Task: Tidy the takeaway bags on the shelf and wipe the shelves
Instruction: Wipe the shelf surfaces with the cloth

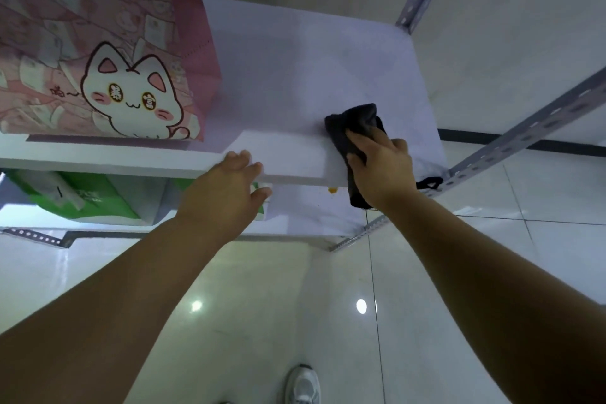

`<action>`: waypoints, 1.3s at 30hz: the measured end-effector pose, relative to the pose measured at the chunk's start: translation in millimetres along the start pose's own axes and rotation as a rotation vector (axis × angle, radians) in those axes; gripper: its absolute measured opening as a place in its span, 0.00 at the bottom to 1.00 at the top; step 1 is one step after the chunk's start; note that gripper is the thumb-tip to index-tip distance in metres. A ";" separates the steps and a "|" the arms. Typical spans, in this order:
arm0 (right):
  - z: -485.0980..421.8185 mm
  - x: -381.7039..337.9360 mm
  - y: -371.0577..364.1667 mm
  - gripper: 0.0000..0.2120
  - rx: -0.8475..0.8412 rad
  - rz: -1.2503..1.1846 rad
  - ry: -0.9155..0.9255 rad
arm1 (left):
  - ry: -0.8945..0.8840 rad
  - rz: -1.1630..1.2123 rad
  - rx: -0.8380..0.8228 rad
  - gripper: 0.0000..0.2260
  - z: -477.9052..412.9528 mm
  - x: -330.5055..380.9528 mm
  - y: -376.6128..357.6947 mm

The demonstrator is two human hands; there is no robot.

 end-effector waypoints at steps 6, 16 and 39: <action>34.1 2.8 6.2 0.20 0.030 -0.024 -0.112 | 0.028 0.024 -0.052 0.20 17.9 8.1 -1.9; 140.9 9.7 -12.1 0.18 -0.177 -0.023 -0.021 | 0.055 0.099 -0.207 0.18 86.7 24.3 -41.2; 129.0 90.7 -172.1 0.24 -0.356 -0.021 0.043 | 0.260 0.201 -0.303 0.15 63.8 3.9 -208.6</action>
Point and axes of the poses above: each hand's wrist, its own z-axis away from the middle knuckle, its own y-axis out of the back of the hand, x = y × z, the point moved 1 cm from there along -z, towards the middle knuckle, and after that the axes turned 5 degrees about -y, right-handed, at the moved point
